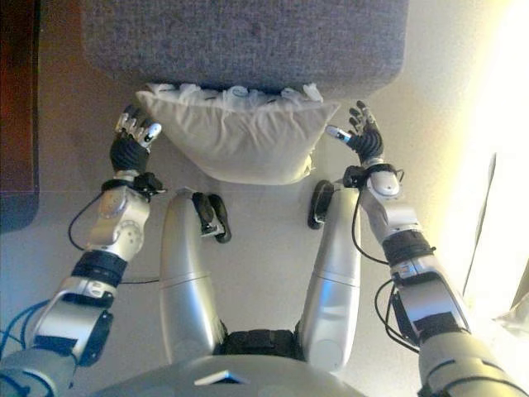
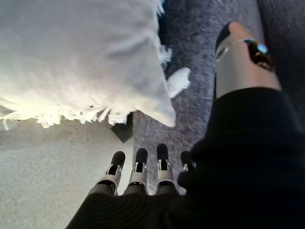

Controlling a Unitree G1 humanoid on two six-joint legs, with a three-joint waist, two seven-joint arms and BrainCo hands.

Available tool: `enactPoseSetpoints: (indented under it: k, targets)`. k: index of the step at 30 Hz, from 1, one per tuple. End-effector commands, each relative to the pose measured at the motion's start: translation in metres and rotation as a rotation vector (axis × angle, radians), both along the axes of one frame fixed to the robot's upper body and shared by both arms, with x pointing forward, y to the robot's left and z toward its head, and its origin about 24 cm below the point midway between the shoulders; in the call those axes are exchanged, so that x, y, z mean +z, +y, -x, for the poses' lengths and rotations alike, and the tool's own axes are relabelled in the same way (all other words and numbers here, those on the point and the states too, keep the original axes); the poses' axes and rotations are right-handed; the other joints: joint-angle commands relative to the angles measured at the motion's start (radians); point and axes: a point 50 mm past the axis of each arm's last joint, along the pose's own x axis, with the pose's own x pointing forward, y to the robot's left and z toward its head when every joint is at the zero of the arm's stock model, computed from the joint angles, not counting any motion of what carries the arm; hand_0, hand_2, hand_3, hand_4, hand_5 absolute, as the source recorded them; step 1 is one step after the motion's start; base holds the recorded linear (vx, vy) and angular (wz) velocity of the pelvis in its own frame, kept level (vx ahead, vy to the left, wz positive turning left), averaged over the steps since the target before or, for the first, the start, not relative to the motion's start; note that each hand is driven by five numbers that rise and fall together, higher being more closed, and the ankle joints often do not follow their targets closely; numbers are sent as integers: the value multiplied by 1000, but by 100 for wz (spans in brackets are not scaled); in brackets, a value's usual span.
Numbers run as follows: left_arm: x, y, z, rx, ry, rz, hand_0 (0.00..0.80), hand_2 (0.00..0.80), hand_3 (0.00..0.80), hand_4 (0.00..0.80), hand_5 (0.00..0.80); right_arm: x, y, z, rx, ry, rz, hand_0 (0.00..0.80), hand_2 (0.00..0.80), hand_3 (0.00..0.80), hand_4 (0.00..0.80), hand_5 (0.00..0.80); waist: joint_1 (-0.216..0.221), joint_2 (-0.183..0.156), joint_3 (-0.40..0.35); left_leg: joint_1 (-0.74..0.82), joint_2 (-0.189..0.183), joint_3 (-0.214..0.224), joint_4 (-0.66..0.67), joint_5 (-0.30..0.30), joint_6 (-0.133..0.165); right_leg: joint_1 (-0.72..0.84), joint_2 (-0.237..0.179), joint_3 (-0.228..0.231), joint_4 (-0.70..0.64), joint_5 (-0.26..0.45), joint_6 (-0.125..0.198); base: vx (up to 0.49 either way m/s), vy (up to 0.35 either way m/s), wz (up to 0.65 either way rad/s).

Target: Pick up the cushion and take it to the sofa

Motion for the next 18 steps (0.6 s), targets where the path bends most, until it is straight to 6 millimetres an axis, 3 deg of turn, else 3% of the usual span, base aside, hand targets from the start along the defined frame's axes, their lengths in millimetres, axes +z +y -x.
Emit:
enactPoseSetpoints:
  k: [1, 10, 18]
  targets:
    - [8, 5, -9, 9, 1, 50, 0, 0, 0, 0, 0, 0, 6, -4, 80, 25, 87, 0, 0, 0, 0, 0, -12, 24, -50, -46, 12, 19, -33, 12, 11, 32, -39, 60, 21, -45, 36, 54, 7, 0]
    - [7, 4, -16, -11, 70, 87, 0, 0, 0, 0, 0, 13, 32, -13, 251, 51, 154, 0, 0, 0, 0, 0, -18, 24, -45, -61, 16, 17, -5, 13, 5, 8, -46, 73, 36, -31, 34, 37, 30, 0]
    - [10, -1, -28, -17, 149, 44, 0, 0, 0, 0, 0, 26, 38, -23, 277, 64, 253, 0, 0, 0, 0, 0, -22, 32, -27, -66, 25, 27, -3, 21, 3, 2, -62, 80, 41, -26, 28, -1, 30, 3]
